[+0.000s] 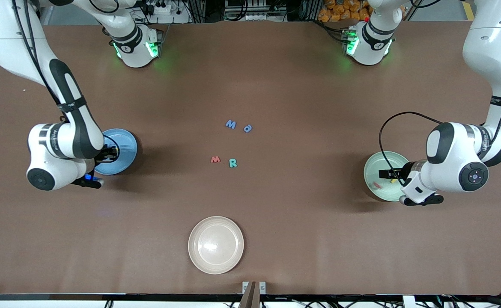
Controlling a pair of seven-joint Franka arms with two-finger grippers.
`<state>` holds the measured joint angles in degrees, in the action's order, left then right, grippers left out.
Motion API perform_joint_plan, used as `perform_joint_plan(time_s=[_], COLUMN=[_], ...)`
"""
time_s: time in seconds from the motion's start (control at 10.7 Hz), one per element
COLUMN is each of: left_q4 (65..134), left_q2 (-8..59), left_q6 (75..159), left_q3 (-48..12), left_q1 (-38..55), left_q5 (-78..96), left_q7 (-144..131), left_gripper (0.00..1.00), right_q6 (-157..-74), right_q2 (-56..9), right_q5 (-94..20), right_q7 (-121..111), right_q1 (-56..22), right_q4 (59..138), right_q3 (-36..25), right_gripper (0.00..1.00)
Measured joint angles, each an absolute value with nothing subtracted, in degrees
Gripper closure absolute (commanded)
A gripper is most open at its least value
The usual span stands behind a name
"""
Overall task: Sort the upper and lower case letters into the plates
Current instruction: 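Drop the Q on the green plate while the right gripper drops the E, then move the left gripper over the blue lowercase m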
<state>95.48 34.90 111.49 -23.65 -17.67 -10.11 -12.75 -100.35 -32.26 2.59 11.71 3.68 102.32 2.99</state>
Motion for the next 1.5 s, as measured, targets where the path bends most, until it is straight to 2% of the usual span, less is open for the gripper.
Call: perform_joint_plan(time_s=[0.37, 0.65, 0.94, 1.5], left_q4=[94.9, 94.9, 95.1, 93.1], left_q2=[33.0, 32.3, 32.3, 32.2], left_q6=[111.4, 111.4, 111.3, 113.4], left_q3=[-27.9, -33.5, -41.8, -44.9], left_q1=[-16.5, -16.2, -15.5, 1.1], left_q5=[-10.1, -10.1, -10.1, -13.8], left_q7=[-11.3, -13.2, -23.7, -39.5], left_gripper=[0.00, 0.00, 0.00, 0.00], right_q6=[-100.6, -101.2, -101.9, -102.7], right_q2=[-32.2, -32.2, -32.2, -32.2], right_q5=[1.0, -3.8, -7.7, -10.2], right_q7=[11.8, 12.0, 12.4, 13.1], right_q1=[2.9, 0.5, -0.2, -1.4], right_q4=[102.5, 102.4, 102.4, 102.4], right_q3=[3.8, 3.9, 3.9, 3.9], right_gripper=[0.02, 0.02, 0.02, 0.02])
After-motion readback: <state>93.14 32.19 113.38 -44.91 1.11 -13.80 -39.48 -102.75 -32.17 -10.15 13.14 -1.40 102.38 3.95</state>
